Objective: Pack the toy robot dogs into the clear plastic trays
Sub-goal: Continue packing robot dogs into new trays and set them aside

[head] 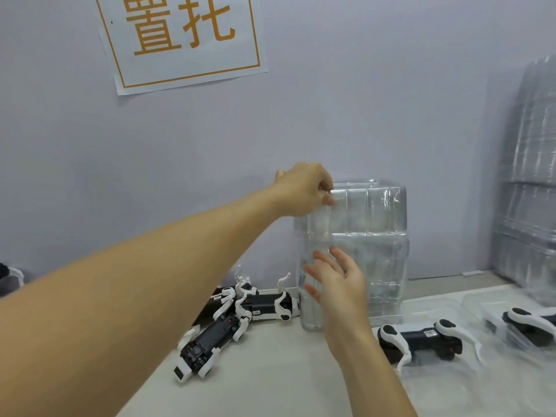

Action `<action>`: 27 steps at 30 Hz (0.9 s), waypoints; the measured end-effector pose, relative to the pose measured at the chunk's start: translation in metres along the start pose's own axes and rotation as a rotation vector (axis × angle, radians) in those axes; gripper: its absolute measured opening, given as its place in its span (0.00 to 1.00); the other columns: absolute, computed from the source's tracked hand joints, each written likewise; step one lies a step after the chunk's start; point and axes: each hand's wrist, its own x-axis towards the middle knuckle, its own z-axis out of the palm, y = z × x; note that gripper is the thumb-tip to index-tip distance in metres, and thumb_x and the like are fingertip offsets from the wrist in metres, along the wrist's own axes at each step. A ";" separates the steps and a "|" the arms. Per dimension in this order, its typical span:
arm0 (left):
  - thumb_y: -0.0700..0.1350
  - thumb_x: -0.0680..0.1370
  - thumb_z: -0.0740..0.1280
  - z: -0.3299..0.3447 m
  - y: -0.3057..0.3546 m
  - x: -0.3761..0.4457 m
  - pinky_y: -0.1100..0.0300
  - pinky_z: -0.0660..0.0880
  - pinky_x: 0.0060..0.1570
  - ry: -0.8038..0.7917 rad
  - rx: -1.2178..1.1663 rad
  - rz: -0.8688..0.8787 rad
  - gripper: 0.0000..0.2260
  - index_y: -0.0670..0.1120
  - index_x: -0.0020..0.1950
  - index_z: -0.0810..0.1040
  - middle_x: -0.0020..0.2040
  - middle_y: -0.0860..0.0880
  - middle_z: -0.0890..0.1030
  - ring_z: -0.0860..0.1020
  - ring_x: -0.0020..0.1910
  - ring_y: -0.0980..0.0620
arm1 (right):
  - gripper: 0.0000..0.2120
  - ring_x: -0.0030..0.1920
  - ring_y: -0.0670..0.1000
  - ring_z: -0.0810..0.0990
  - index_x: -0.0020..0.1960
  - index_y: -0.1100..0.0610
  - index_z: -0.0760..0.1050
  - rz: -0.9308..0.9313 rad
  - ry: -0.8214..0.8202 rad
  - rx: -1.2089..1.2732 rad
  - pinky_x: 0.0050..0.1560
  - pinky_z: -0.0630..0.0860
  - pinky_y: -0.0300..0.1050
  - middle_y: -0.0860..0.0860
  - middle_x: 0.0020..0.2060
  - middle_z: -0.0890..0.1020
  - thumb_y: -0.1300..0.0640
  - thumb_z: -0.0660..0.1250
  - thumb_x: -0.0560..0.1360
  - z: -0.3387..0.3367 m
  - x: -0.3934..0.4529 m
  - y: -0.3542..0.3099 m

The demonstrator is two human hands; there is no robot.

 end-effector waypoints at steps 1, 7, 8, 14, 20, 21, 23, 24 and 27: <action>0.49 0.78 0.72 -0.001 0.001 0.001 0.47 0.67 0.66 0.012 -0.032 -0.012 0.08 0.47 0.54 0.83 0.47 0.51 0.83 0.77 0.55 0.49 | 0.18 0.52 0.46 0.83 0.63 0.46 0.67 -0.002 0.000 0.025 0.48 0.80 0.43 0.43 0.55 0.80 0.63 0.65 0.79 0.000 0.001 0.000; 0.45 0.79 0.70 -0.001 -0.001 -0.007 0.45 0.68 0.68 0.045 -0.152 -0.041 0.06 0.46 0.54 0.83 0.50 0.49 0.83 0.78 0.57 0.47 | 0.14 0.49 0.44 0.85 0.65 0.54 0.72 -0.048 0.020 0.146 0.42 0.80 0.38 0.47 0.55 0.83 0.57 0.67 0.80 0.005 0.010 -0.004; 0.45 0.79 0.70 -0.001 -0.002 -0.010 0.46 0.68 0.68 0.064 -0.172 -0.050 0.07 0.46 0.55 0.83 0.50 0.50 0.83 0.78 0.58 0.47 | 0.15 0.50 0.45 0.85 0.66 0.57 0.72 -0.049 0.026 0.164 0.42 0.80 0.38 0.49 0.56 0.83 0.56 0.67 0.80 0.006 0.012 -0.005; 0.43 0.78 0.70 -0.001 -0.014 -0.030 0.49 0.68 0.68 0.095 -0.234 -0.064 0.04 0.47 0.52 0.84 0.49 0.51 0.83 0.78 0.57 0.49 | 0.15 0.44 0.46 0.86 0.63 0.58 0.70 -0.056 0.111 0.288 0.39 0.78 0.38 0.51 0.46 0.85 0.56 0.68 0.79 0.006 0.017 -0.006; 0.44 0.78 0.71 -0.007 -0.018 -0.037 0.50 0.72 0.64 0.082 -0.289 -0.081 0.05 0.46 0.53 0.84 0.51 0.47 0.83 0.79 0.56 0.48 | 0.01 0.38 0.43 0.84 0.48 0.58 0.77 -0.061 0.093 0.280 0.38 0.77 0.35 0.45 0.34 0.85 0.60 0.69 0.78 0.005 0.024 -0.002; 0.44 0.78 0.71 -0.008 -0.019 -0.037 0.52 0.73 0.63 0.074 -0.305 -0.081 0.05 0.46 0.52 0.84 0.49 0.48 0.84 0.80 0.55 0.49 | 0.01 0.36 0.43 0.84 0.47 0.59 0.77 -0.071 0.101 0.294 0.37 0.77 0.34 0.45 0.33 0.85 0.62 0.69 0.77 0.004 0.024 -0.001; 0.43 0.78 0.71 -0.010 -0.020 -0.039 0.59 0.75 0.58 0.060 -0.359 -0.080 0.04 0.45 0.51 0.84 0.45 0.51 0.83 0.81 0.51 0.52 | 0.01 0.34 0.44 0.84 0.45 0.61 0.78 -0.083 0.118 0.328 0.37 0.78 0.32 0.47 0.32 0.85 0.65 0.69 0.76 0.002 0.025 -0.001; 0.42 0.78 0.71 -0.011 -0.019 -0.039 0.63 0.74 0.55 0.056 -0.382 -0.080 0.04 0.45 0.51 0.84 0.43 0.52 0.83 0.81 0.49 0.54 | 0.01 0.34 0.45 0.84 0.45 0.61 0.78 -0.086 0.126 0.336 0.37 0.78 0.32 0.47 0.33 0.85 0.65 0.69 0.76 0.002 0.025 -0.001; 0.41 0.78 0.71 -0.011 -0.017 -0.038 0.66 0.73 0.53 0.053 -0.419 -0.079 0.03 0.44 0.49 0.84 0.42 0.53 0.82 0.80 0.46 0.57 | 0.02 0.34 0.45 0.84 0.45 0.62 0.78 -0.090 0.142 0.358 0.37 0.79 0.32 0.48 0.33 0.85 0.66 0.69 0.75 0.001 0.024 -0.001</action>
